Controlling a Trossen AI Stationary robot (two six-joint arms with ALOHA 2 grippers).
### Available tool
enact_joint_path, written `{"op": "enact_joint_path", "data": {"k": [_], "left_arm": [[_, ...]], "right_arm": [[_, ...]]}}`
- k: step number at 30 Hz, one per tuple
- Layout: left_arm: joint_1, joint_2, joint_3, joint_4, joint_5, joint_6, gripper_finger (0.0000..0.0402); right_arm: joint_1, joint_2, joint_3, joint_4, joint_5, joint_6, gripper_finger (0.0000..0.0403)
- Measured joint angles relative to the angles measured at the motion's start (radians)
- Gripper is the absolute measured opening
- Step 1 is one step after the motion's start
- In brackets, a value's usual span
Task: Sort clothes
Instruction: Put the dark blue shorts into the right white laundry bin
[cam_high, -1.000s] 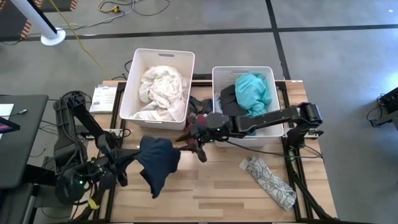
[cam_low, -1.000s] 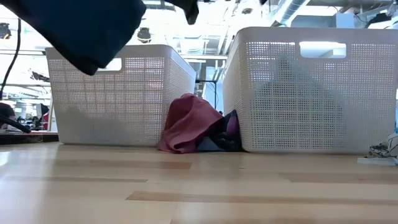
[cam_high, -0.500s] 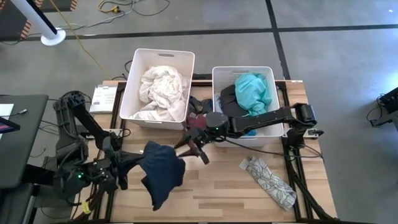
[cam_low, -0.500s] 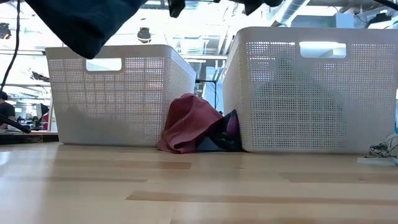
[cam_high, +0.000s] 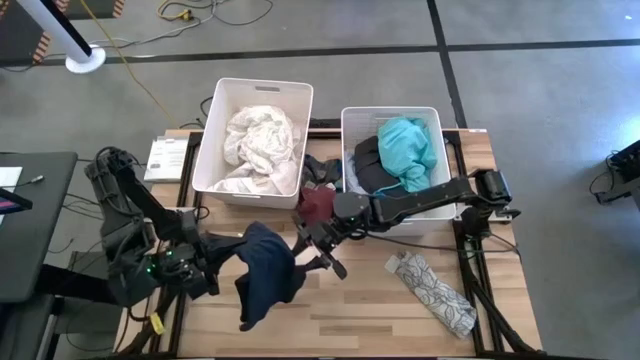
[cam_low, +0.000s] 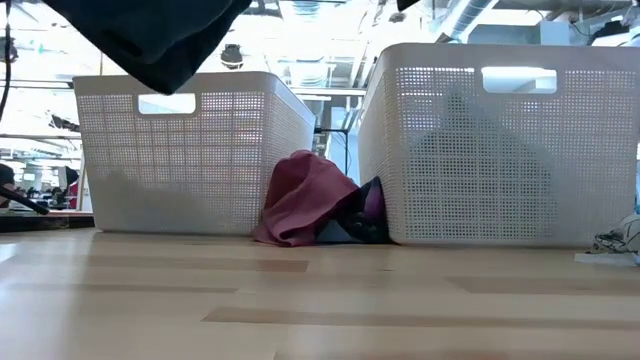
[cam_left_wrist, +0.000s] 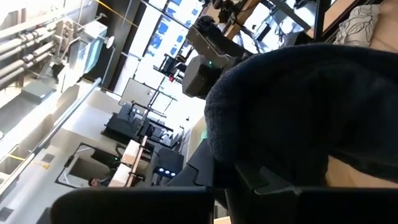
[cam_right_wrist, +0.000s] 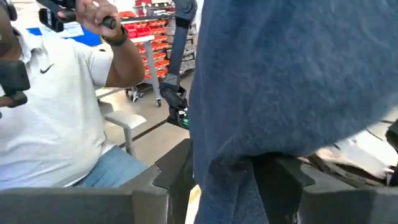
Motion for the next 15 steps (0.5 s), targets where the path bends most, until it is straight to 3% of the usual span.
{"op": "enact_joint_path", "data": {"k": [8,15], "left_arm": [[0.056,0.000,-0.004,0.002,0.095,-0.027,0.0004],[0.083,0.001,-0.005,-0.005,0.133,-0.044,0.0004]], "right_arm": [[0.008,0.000,0.000,0.006,0.055,-0.041,0.0170],[0.008,0.000,0.000,0.005,0.058,-0.073,0.0110]]}}
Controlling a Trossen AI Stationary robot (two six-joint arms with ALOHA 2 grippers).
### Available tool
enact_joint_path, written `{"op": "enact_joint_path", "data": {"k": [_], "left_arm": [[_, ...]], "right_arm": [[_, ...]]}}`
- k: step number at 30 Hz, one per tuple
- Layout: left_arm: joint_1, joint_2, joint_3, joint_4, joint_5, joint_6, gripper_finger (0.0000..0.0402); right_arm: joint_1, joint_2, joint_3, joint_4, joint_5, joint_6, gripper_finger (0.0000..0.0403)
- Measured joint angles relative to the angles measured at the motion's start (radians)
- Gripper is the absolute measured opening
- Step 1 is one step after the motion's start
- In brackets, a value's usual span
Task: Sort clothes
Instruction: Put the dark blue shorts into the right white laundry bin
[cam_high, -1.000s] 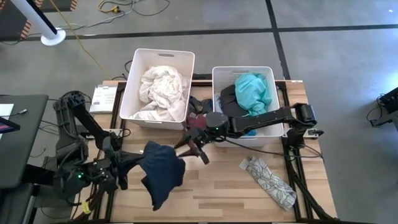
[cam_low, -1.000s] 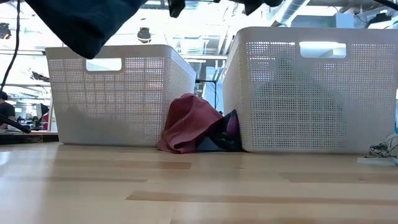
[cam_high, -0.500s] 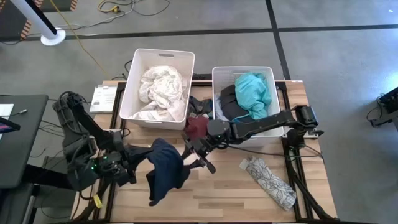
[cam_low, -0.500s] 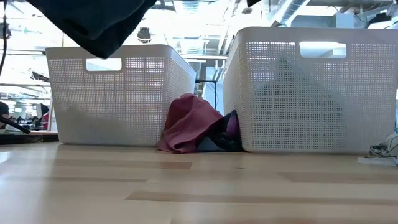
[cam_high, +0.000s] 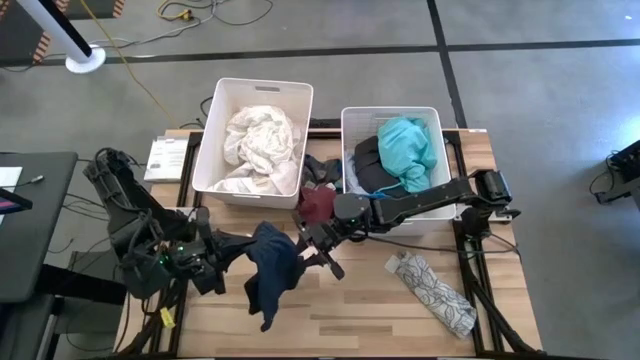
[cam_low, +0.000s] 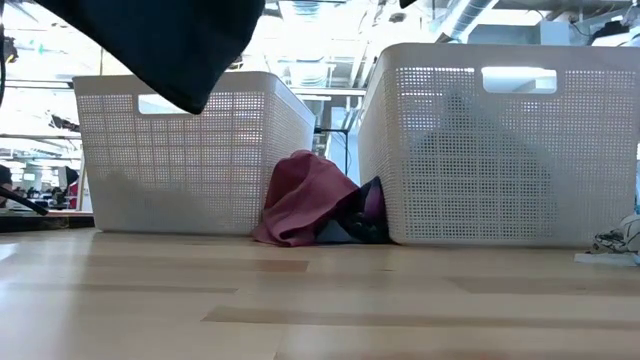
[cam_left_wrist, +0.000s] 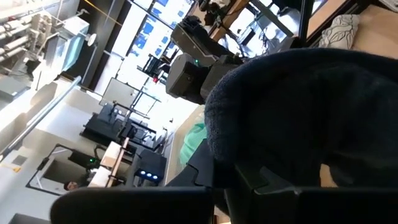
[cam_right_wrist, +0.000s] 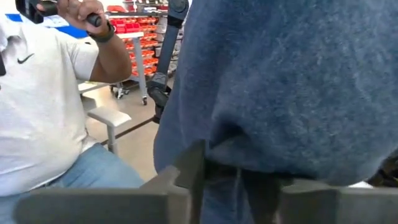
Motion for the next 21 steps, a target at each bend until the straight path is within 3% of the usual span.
{"op": "enact_joint_path", "data": {"k": [7,15,21], "left_arm": [[0.008,0.000,0.000,-0.082,0.002,-0.066,0.0010],[0.007,0.000,-0.001,-0.240,-0.019,-0.266,0.0016],[0.007,0.000,-0.001,-0.468,-0.027,-0.535,0.0051]], "right_arm": [[0.000,0.000,0.000,-0.031,0.002,-0.071,0.0013],[0.000,0.000,0.000,-0.031,0.031,-0.094,0.0003],[0.003,-0.003,0.000,-0.021,0.032,-0.103,0.0001]]}}
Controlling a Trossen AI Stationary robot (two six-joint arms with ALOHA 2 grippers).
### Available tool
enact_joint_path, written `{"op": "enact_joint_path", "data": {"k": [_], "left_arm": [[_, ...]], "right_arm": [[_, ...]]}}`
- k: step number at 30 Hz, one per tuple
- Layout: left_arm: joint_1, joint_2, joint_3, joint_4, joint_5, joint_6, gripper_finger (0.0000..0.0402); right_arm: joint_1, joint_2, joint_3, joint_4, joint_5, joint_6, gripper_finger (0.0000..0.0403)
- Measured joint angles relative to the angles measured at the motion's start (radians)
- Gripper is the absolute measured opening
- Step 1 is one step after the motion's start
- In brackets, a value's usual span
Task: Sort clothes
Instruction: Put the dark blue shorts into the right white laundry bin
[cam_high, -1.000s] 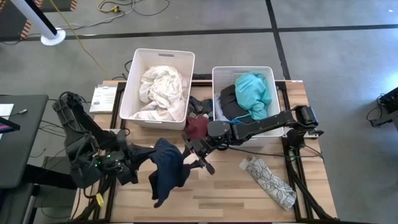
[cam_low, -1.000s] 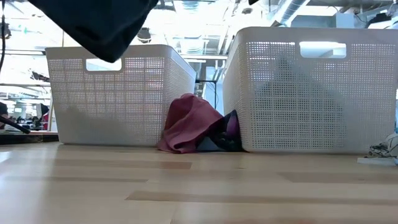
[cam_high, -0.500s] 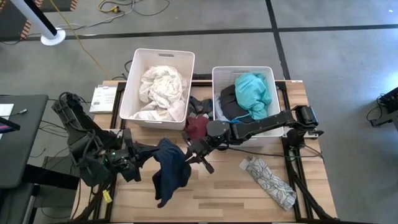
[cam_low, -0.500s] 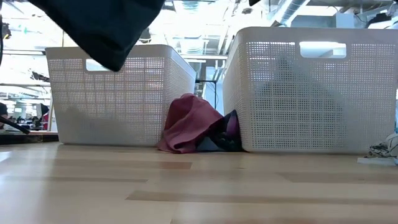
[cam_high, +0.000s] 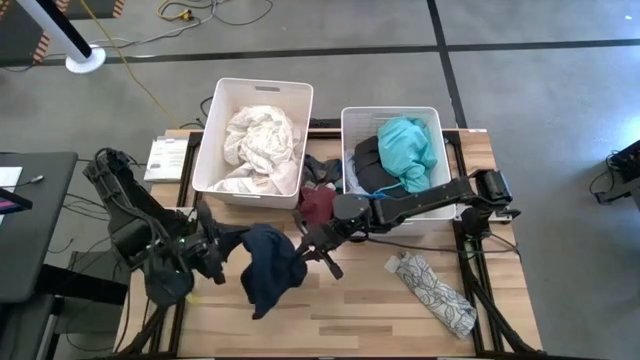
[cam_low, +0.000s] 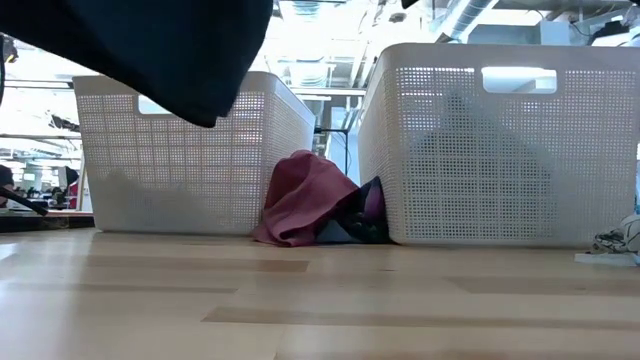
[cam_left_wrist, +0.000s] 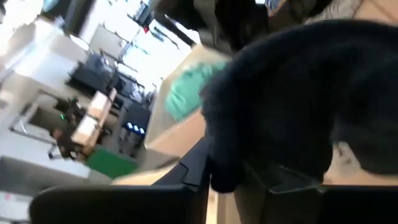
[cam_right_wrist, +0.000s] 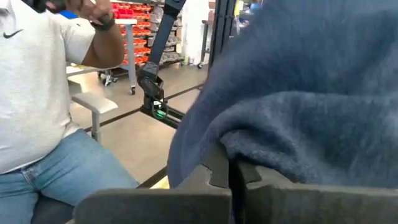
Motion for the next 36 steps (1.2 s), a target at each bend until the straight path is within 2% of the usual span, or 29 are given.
{"op": "enact_joint_path", "data": {"k": [7,12,19,23,29,36], "left_arm": [[0.000,0.000,0.000,-0.271,0.086,-0.367,0.0094],[-0.029,0.000,0.000,-0.350,0.100,-0.502,0.0132],[-0.056,0.000,-0.015,-0.352,0.100,-0.580,0.0203],[-0.057,0.000,-0.073,-0.347,0.101,-0.630,0.0229],[-0.057,0.000,-0.199,-0.276,0.101,-0.681,0.0235],[-0.057,0.000,-0.354,-0.056,0.102,-0.650,0.0234]], "right_arm": [[0.001,-0.029,0.000,0.030,-0.002,-0.035,0.0000],[0.002,-0.086,0.000,0.019,0.000,-0.073,0.0000],[0.002,-0.174,0.001,-0.036,0.024,-0.157,0.0000],[0.001,-0.238,0.001,-0.095,0.100,-0.196,0.0000],[-0.018,-0.340,0.001,-0.192,0.240,-0.213,0.0000],[-0.057,-0.446,0.001,-0.308,0.423,-0.208,0.0000]]}}
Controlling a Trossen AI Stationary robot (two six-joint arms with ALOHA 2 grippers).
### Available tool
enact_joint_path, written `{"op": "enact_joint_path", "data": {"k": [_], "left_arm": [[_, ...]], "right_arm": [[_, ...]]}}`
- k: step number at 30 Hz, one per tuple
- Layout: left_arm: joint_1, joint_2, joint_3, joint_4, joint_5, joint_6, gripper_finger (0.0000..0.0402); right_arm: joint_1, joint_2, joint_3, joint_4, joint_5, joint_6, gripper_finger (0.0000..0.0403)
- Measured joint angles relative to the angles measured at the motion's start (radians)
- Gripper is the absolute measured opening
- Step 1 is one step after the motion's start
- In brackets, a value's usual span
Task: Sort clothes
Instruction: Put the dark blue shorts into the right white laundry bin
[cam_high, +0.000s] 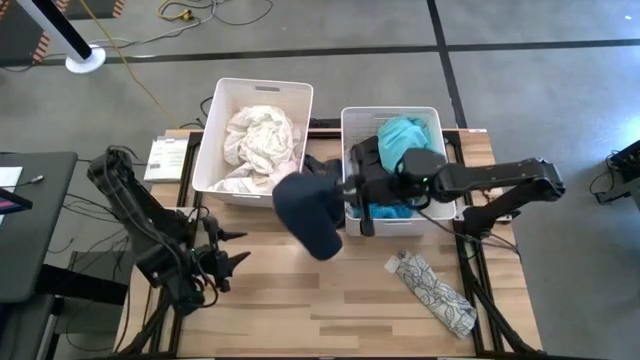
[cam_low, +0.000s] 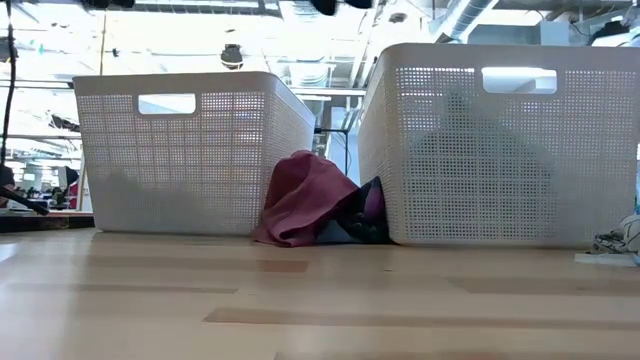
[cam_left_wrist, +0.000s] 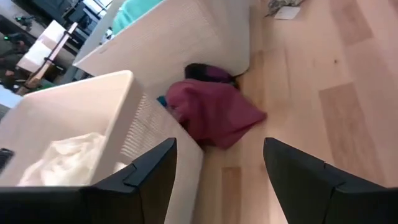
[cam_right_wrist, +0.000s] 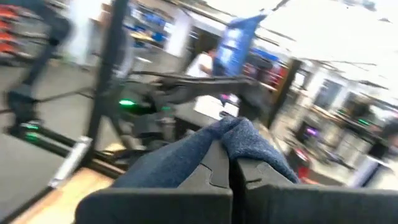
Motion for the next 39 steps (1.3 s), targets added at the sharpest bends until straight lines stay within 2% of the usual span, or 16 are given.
{"op": "enact_joint_path", "data": {"k": [6,16,29,39], "left_arm": [[0.000,0.000,-0.100,0.193,-0.001,0.042,0.0234],[0.001,0.000,-0.165,0.346,-0.001,0.072,0.0234],[0.003,0.000,-0.247,0.489,-0.002,0.097,0.0233],[0.003,0.000,-0.254,0.490,-0.004,0.093,0.0233]], "right_arm": [[-0.054,-0.056,0.000,-0.073,0.165,-0.008,0.0000],[-0.177,-0.105,0.000,-0.270,0.370,0.033,0.0000],[-0.330,-0.105,0.000,-0.542,0.466,0.137,0.0000],[-0.455,-0.090,-0.001,-0.747,0.566,0.273,0.0000]]}}
